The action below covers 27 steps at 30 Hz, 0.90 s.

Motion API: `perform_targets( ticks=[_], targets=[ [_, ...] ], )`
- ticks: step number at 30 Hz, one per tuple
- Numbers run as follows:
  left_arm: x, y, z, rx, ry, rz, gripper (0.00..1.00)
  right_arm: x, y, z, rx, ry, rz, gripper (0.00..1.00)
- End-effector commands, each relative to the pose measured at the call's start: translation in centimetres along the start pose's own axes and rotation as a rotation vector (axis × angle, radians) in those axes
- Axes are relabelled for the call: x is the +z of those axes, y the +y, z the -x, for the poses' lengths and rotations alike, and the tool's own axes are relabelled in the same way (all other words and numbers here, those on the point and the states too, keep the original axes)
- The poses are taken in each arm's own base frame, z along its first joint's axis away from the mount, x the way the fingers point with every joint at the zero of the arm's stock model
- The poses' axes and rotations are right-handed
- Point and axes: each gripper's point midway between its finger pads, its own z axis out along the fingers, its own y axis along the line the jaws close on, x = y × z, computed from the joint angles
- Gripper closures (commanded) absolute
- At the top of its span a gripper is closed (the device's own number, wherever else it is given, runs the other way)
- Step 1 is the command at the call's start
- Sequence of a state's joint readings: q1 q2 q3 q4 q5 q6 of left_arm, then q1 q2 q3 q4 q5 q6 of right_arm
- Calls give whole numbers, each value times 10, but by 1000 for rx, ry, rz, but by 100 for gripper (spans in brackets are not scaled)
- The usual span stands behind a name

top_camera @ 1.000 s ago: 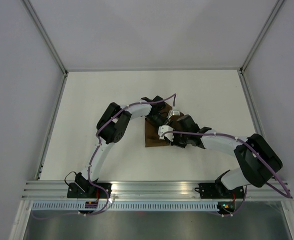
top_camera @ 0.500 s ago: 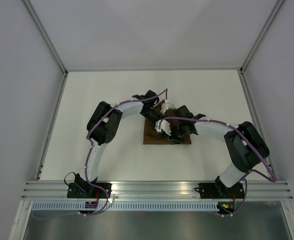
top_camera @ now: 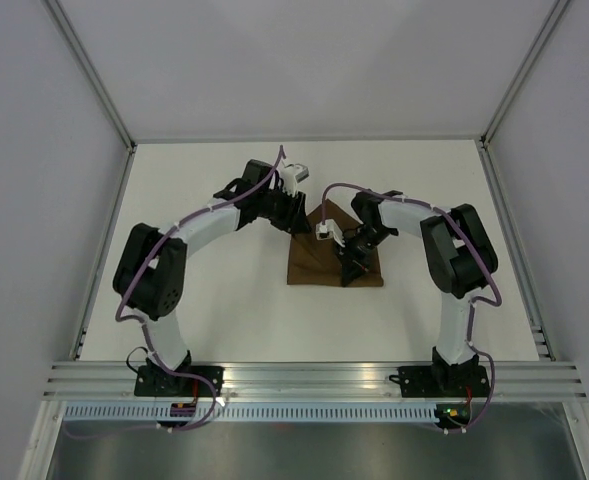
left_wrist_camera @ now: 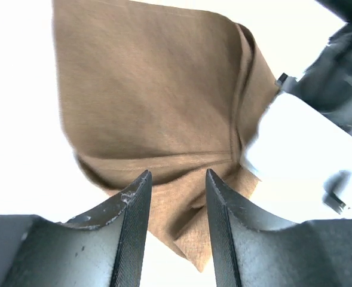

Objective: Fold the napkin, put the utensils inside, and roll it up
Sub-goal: Roll the napkin at the center of the board.

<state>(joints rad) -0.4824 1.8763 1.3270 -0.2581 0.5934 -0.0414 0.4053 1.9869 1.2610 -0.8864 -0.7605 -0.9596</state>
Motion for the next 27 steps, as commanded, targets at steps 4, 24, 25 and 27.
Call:
perform_targets(
  ticks=[4,24,25,27],
  targets=[
    [-46,3,44,152,-329,237,52,12,-5,-42,119,147,133,82],
    [42,-98,-51,879,-116,294,46,15,-38,-49,257,169,187,82],
    [47,-104,-51,907,-106,283,46,15,-40,-50,263,168,187,82],
    [58,-102,-64,925,-56,269,46,15,-41,-50,265,164,187,82]
  ],
)
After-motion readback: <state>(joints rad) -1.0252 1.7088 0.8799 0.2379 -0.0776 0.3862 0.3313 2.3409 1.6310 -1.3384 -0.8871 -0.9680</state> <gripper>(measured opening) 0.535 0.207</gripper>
